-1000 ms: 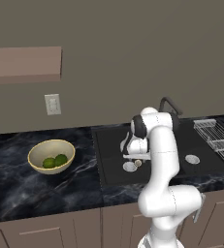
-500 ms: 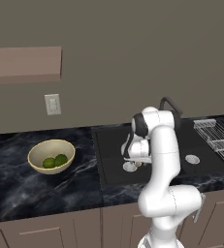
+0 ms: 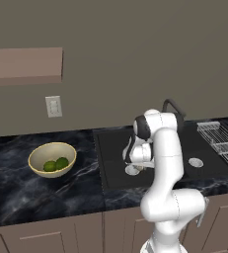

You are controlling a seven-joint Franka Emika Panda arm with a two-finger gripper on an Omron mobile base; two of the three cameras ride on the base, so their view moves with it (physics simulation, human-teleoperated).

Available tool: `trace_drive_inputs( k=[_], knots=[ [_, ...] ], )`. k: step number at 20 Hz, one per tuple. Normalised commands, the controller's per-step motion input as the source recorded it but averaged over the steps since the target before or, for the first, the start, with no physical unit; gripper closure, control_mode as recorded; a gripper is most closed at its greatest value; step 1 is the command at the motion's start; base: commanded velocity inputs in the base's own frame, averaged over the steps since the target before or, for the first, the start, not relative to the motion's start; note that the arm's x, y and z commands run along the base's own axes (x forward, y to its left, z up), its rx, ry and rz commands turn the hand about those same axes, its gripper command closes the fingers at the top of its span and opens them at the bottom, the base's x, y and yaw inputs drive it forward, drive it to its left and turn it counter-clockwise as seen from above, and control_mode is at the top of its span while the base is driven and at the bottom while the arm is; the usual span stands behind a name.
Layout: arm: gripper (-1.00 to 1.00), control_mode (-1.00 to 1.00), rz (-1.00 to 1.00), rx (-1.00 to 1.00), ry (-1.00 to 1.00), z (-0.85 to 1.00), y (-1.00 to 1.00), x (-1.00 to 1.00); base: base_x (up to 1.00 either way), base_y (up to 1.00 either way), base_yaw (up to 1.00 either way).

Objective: Pick the limes from the cabinet and place them in one bowl. Pick the mushroom from the sink and place it in the other bowl.

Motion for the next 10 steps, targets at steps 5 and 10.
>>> trace_drive_inputs(
  k=[5,10],
  knots=[
    [1.0,-1.0,-0.02,-0.01,0.0,0.02,0.05,-0.02,0.0,0.0,0.0],
    [1.0,-1.0,-0.02,-0.1,0.0,0.53,0.0,-0.22,0.0,0.0,0.0]
  ],
)
